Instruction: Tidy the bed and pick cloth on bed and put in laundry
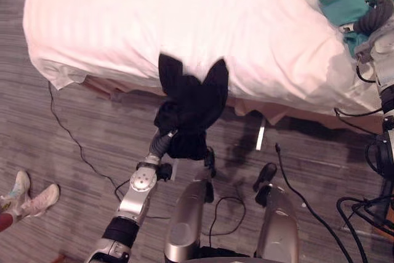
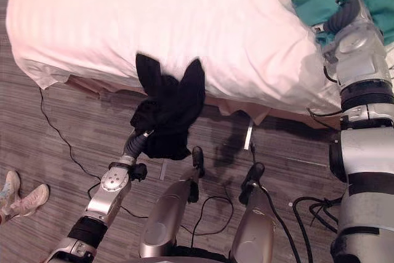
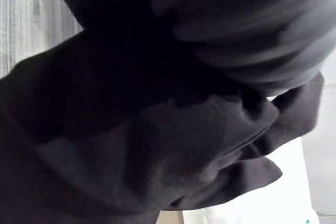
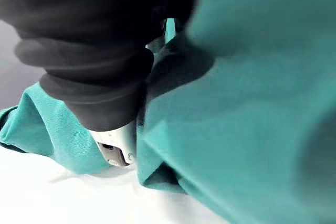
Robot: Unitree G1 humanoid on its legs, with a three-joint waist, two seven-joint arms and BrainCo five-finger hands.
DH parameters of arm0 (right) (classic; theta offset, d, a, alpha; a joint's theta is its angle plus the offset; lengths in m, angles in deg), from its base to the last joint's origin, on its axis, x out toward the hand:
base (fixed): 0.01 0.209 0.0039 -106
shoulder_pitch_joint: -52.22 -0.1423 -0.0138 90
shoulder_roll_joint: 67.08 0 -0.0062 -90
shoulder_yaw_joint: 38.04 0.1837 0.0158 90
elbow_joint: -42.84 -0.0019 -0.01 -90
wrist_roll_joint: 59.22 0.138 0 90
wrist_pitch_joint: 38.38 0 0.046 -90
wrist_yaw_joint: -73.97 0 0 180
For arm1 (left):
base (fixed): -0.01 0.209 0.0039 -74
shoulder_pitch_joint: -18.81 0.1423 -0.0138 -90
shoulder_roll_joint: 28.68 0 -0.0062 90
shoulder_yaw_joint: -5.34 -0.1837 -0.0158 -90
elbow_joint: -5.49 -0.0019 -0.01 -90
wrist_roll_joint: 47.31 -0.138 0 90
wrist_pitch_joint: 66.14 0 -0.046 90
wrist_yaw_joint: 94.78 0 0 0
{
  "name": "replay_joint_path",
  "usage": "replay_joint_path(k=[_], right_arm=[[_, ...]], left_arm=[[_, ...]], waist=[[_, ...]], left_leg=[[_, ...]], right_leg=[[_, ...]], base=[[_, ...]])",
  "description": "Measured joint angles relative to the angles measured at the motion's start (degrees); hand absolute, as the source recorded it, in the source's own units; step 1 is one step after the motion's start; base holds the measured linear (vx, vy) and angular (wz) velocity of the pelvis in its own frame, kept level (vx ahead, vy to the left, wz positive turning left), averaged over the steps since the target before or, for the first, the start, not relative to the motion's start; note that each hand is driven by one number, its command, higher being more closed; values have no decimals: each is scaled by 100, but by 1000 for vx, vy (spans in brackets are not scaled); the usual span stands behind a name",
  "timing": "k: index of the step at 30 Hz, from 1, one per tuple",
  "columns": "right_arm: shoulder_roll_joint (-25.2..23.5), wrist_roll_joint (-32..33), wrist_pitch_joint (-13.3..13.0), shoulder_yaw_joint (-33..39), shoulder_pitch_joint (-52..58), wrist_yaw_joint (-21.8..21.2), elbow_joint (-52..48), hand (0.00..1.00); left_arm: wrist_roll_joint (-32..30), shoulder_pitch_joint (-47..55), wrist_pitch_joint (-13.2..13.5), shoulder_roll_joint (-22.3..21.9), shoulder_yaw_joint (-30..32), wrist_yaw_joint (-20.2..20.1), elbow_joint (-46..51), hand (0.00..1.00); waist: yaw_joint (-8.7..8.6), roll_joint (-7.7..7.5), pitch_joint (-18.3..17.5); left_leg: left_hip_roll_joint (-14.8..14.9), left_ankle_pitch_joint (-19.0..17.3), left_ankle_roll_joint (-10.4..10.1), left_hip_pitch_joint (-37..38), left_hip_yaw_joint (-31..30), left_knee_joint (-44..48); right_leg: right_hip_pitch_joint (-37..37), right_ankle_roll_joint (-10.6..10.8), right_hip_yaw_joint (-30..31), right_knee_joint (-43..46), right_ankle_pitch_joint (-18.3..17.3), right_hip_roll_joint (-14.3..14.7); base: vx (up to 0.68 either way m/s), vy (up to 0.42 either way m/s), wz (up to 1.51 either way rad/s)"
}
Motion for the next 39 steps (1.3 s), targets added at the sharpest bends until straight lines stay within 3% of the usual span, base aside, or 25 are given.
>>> replay_joint_path(k=[1, 4, 6, 8, 10, 13, 15, 16, 19, 22, 25, 26, 27, 28, 29, 30, 31, 34, 35, 36, 37, 38, 39], right_arm=[[-1, 131, -71, 99, 47, -27, 35, 100], [-186, 1136, -798, 719, 725, -44, 62, 100], [-517, 1803, -1357, 1136, 1811, -62, -716, 100], [-991, 2201, -1639, 1433, 3048, -60, -1787, 100], [-2023, 2425, -1781, 1610, 4958, -16, -3088, 100], [-2963, 2475, -1769, 1741, 6900, -61, -3769, 100], [-3509, 2466, -1768, 1821, 8274, -174, -3980, 100], [-3763, 2384, -1770, 1774, 9209, -435, -4053, 100], [-3904, 2182, -1779, 1621, 9663, -856, -4050, 100], [-3785, 1837, -2061, 1255, 9567, -1314, -4053, 100], [-3596, 1384, -2274, 430, 9270, -1686, -4058, 100], [-3630, 1243, -2257, 183, 9131, -1702, -4052, 100], [-3693, 1155, -2216, 34, 9056, -1644, -4087, 100], [-3699, 1130, -2184, -63, 9028, -1576, -4106, 100], [-3695, 1126, -2117, -108, 8937, -1482, -4099, 100], [-3618, 1137, -2027, -88, 8819, -1351, -4098, 100], [-3577, 1159, -1968, -86, 8682, -1259, -4006, 100], [-3468, 1357, -1764, -61, 8268, -999, -3674, 100], [-3463, 1359, -1756, -65, 8191, -949, -3647, 100], [-3477, 1427, -1737, -127, 8083, -741, -3647, 100], [-3496, 1493, -1709, -144, 8070, -628, -3647, 100], [-3558, 1590, -1671, -138, 8111, -478, -3627, 100], [-3638, 1641, -1670, -134, 8113, -373, -3607, 100]], left_arm=[[1, 83, 19, 0, -3, -52, 90, 100], [127, 490, 56, -1, -42, -89, 391, 100], [215, 779, 52, -1, -37, -119, 594, 100], [221, 982, 53, -15, -15, -126, 723, 100], [237, 1335, 7, -51, 33, -48, 703, 100], [468, 1472, -10, -264, 118, -23, 464, 100], [811, 1500, -14, -510, 157, -7, 115, 100], [966, 1506, -9, -687, 163, 28, -195, 100], [1132, 1565, -2, -781, 162, 64, -493, 100], [1466, 1959, 50, -837, 303, 76, -735, 100], [1881, 2408, 212, -881, 368, 199, -734, 100], [1957, 2489, 248, -901, 371, 197, -729, 100], [1956, 2499, 251, -922, 366, 168, -732, 100], [1957, 2499, 273, -939, 368, 130, -738, 100], [1961, 2501, 332, -956, 375, 83, -740, 100], [2012, 2536, 391, -991, 360, 74, -730, 100], [2031, 2548, 418, -994, 359, 81, -738, 100], [2144, 2594, 488, -967, 371, 166, -730, 100], [2165, 2594, 488, -964, 411, 219, -732, 100], [2157, 2598, 451, -962, 523, 228, -738, 100], [2150, 2597, 416, -945, 547, 229, -737, 100], [2118, 2597, 418, -878, 512, 219, -733, 100], [2114, 2580, 417, -815, 529, 216, -753, 100]], waist=[[-13, 0, 0], [-180, -39, -17], [-332, -112, -52], [-497, -234, -120], [-753, -557, -559], [-999, -777, -884], [-1189, -842, -1088], [-1306, -846, -1179], [-1319, -840, -1231], [-1225, -785, -1476], [-923, -670, -1776], [-878, -619, -1835], [-917, -634, -1898], [-907, -696, -1911], [-869, -684, -1980], [-819, -528, -2037], [-794, -506, -2032], [-512, -575, -1994], [-428, -658, -1944], [-334, -824, -1839], [-331, -873, -1802], [-395, -916, -1764], [-450, -980, -1729]], left_leg=[[1, 0, 0, 50, 12, -5], [46, 21, 31, 375, 137, -69], [89, -34, 89, 649, 364, -91], [155, -142, 61, 894, 567, -81], [262, -348, 12, 1126, 883, -76], [351, -548, -60, 1469, 1086, -87], [376, -639, -64, 1685, 1132, -116], [372, -649, -71, 1880, 1167, -214], [377, -649, -73, 2053, 1188, -263], [421, -649, -80, 2163, 1023, -296], [336, -598, -140, 2157, 680, -437], [351, -753, 101, 2116, 859, -471], [405, -960, 434, 2113, 1479, -460], [451, -1046, 636, 2099, 1951, -381], [658, -1083, 938, 1938, 2825, 35], [1006, -700, 1304, 1737, 3499, 633], [993, -655, 1026, 1610, 3556, 845], [594, -869, 933, 1354, 3236, 958], [431, -944, 985, 1260, 2992, 1046], [136, -1146, 1075, 1123, 2436, 1208], [20, -1205, 1103, 1103, 2142, 1213], [-89, -1223, 1128, 1089, 1634, 1174], [-177, -1215, 1132, 1086, 1350, 1117]], right_leg=[[66, 4, 6, -10, -3, 3], [353, 40, 128, -175, 23, 83], [585, 84, 320, -402, 103, 205], [784, 99, 488, -548, 147, 312], [872, 107, 762, -713, 137, 467], [1139, 120, 923, -863, 74, 600], [1327, 148, 952, -916, 12, 635], [1486, 169, 951, -977, -7, 648], [1691, 173, 921, -1083, -6, 657], [2025, 204, 680, -1322, 11, 630], [2441, 278, 54, -1442, -42, 546], [2647, 306, -435, -1408, -89, 434], [2915, 321, -1175, -1439, -98, 268], [3085, 332, -1665, -1461, -107, 129], [3239, 470, -2246, -1297, -218, -80], [3337, 581, -2775, -899, -426, -256], [3412, 640, -3038, -653, -549, -418], [3883, 745, -3762, 126, -624, -880], [3941, 754, -3792, 514, -630, -1094], [3821, 74, -3397, 1617, -470, -1585], [3613, -561, -2850, 2159, -175, -1695], [3160, -611, -1721, 2737, -264, -1529], [2950, -314, -1207, 2846, -569, -1273]], base=[[19, -75, -6], [42, -77, -20], [77, -67, -51], [101, -63, -65], [165, -64, -77], [150, -41, -49], [166, -34, -29], [136, -22, -10], [83, -11, -1], [26, -15, 38], [23, -19, 95], [24, 16, 202], [41, 36, 258], [93, 51, 297], [126, 142, 299], [127, 162, 284], [128, 214, 257], [81, 172, 212], [102, 155, 194], [101, 163, 200], [141, 187, 234], [110, 81, 185], [167, 45, 268]])
